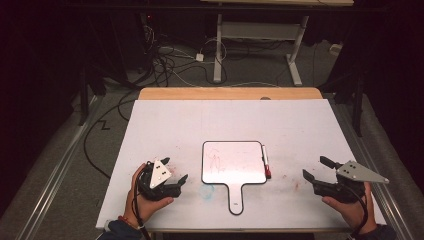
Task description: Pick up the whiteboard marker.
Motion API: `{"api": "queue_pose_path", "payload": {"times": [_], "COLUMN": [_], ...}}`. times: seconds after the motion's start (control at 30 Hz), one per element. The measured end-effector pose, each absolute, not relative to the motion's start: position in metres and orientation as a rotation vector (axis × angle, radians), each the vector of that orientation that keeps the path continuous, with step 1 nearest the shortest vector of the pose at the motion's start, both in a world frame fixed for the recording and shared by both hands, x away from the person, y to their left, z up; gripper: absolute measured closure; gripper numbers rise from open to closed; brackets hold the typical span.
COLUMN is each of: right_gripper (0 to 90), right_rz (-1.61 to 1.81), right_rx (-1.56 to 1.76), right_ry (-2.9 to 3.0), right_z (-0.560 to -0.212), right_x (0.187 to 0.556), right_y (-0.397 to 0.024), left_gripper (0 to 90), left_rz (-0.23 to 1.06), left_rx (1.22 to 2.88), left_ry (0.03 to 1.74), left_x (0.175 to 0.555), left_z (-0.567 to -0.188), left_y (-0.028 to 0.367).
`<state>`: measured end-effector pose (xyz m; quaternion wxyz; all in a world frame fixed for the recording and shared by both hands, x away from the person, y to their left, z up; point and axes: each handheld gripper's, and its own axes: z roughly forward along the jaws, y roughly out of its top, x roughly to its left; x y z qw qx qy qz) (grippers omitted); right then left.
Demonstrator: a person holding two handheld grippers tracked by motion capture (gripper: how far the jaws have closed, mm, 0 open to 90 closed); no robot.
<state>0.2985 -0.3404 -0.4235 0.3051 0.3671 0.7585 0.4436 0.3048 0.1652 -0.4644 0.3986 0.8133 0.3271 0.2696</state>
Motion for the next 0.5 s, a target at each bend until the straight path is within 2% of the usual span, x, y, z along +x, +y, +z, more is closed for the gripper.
{"api": "queue_pose_path", "payload": {"times": [0.1, 0.4, 0.47, 0.5], "right_gripper": [27.3, 31.3, 34.1, 38.4], "right_rz": [1.161, 1.144, 1.155, 1.151], "right_rx": [0.939, 0.940, 0.986, 1.013], "right_ry": [2.028, 2.086, 2.101, 2.121], "right_z": [-0.425, -0.424, -0.423, -0.422], "right_x": [0.303, 0.320, 0.327, 0.336], "right_y": [-0.335, -0.321, -0.318, -0.313], "left_gripper": [16.8, 16.8, 16.8, 16.8], "left_rz": [0.662, 0.661, 0.671, 0.657], "left_rx": [2.062, 2.071, 2.080, 2.080], "left_ry": [0.828, 0.832, 0.820, 0.830], "left_x": [0.304, 0.306, 0.307, 0.307], "left_z": [-0.465, -0.466, -0.467, -0.467], "left_y": [0.166, 0.166, 0.166, 0.165]}}
